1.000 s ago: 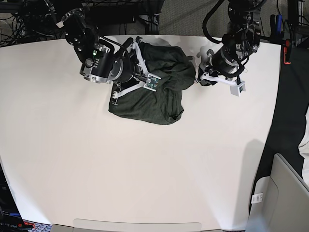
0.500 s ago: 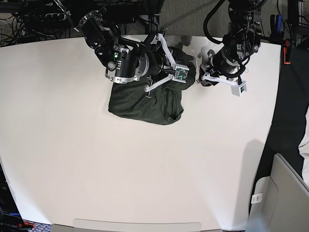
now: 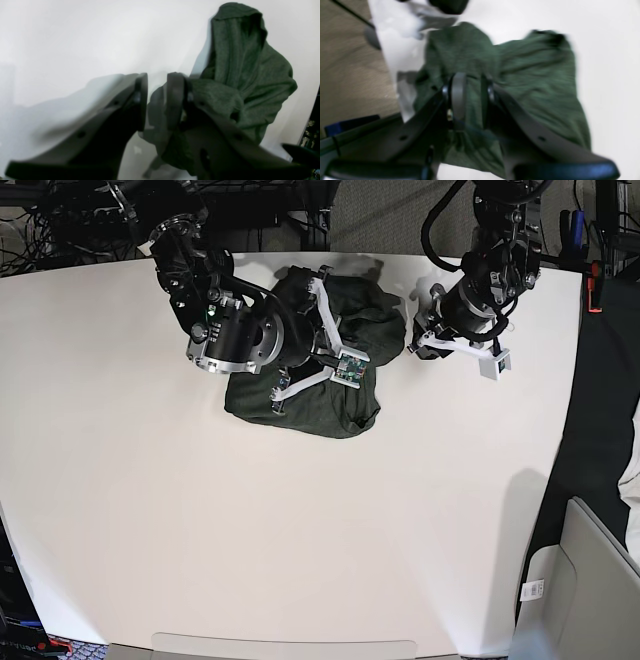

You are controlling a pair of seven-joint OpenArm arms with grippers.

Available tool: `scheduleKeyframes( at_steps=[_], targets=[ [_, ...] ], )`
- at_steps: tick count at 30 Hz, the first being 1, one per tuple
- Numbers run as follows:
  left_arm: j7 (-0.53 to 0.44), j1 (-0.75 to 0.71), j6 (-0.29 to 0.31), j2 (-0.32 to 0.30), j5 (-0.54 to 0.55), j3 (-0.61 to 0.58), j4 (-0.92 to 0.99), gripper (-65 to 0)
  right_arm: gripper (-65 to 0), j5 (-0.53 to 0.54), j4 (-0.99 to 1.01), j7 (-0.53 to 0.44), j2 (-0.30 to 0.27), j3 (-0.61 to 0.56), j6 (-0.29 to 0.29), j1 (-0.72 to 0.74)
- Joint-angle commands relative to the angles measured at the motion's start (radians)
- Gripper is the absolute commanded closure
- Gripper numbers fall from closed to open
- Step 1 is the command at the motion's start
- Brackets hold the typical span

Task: Fold the T-shirt properly
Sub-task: 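Fold the bundle edge with the right gripper over the shirt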

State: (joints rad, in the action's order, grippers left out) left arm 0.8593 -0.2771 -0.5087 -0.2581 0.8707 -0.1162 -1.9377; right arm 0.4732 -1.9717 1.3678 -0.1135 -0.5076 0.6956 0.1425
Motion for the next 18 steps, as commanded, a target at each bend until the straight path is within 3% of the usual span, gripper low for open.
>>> scheduleKeyframes(
  at_steps=[1, 10, 14, 18],
  targets=[
    [-0.012, 0.005, 0.002, -0.007, 0.005, 0.006, -0.015, -11.6, -9.0, 0.019, -0.027, -0.012, -0.012, 0.005, 0.003, 0.003],
    [-0.012, 0.005, 0.002, -0.007, 0.005, 0.006, -0.015, -11.6, -9.0, 0.103, -0.053, -0.012, -0.11, 0.097, 0.003, -0.076],
    [-0.012, 0.005, 0.002, -0.007, 0.005, 0.002, -0.015, -11.6, -9.0, 0.097, -0.022, -0.012, -0.107, 0.093, 0.003, -0.074],
    [-0.012, 0.005, 0.002, -0.007, 0.005, 0.003, -0.015, -11.6, -9.0, 0.098, 0.033, -0.012, -0.102, 0.011, 0.003, -0.073]
  ],
)
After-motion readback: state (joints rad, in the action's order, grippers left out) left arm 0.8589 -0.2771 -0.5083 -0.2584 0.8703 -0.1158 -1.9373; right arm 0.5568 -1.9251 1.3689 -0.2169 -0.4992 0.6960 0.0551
